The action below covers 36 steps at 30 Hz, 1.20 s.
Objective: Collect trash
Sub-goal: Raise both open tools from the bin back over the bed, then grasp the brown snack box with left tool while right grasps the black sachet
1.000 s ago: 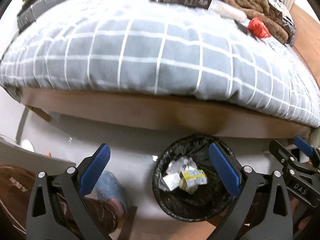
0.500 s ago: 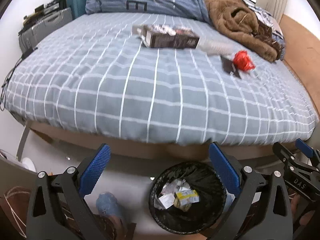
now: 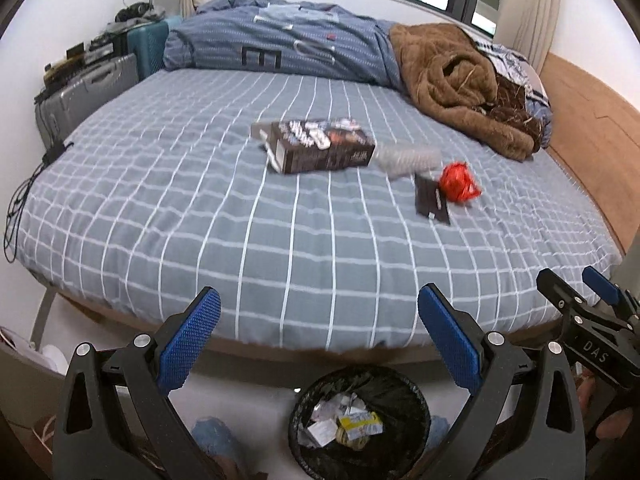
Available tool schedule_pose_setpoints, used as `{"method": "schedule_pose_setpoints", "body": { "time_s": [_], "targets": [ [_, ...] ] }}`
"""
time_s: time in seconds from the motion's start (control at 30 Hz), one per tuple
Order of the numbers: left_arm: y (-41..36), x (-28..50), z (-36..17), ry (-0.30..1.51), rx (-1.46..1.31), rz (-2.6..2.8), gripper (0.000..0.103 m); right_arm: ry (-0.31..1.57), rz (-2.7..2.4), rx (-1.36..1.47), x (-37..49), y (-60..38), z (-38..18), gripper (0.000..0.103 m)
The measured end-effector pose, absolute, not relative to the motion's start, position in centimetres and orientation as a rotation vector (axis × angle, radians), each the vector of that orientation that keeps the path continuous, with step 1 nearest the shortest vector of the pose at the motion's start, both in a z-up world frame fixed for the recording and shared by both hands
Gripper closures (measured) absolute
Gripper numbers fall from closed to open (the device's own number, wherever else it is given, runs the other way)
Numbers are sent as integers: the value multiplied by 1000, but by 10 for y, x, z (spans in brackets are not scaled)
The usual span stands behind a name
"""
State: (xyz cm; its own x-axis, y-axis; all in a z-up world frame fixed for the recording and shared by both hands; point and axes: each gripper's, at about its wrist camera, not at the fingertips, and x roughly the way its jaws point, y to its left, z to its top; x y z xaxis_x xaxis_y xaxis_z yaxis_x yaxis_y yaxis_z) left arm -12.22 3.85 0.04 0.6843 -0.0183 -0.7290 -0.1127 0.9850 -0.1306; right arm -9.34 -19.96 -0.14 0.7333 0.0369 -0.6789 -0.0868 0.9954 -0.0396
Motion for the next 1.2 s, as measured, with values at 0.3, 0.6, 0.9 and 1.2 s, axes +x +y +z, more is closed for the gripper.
{"method": "schedule_pose_setpoints", "body": {
  "time_s": [0.3,0.6,0.9,1.2],
  "targets": [
    [35,-78,24,775,-158,45,6,705,72,-62,-58,-197,17,7],
    [41,-5,20,785,-139,56,6,752,65,-35,9,-200,1,8],
    [62,88,-11,844,-155,-14,6,845,93,-36,78,-180,-40,8],
    [50,162,-31,899,76,-231,6,926,94,-7,126,-169,-79,8]
  ]
}}
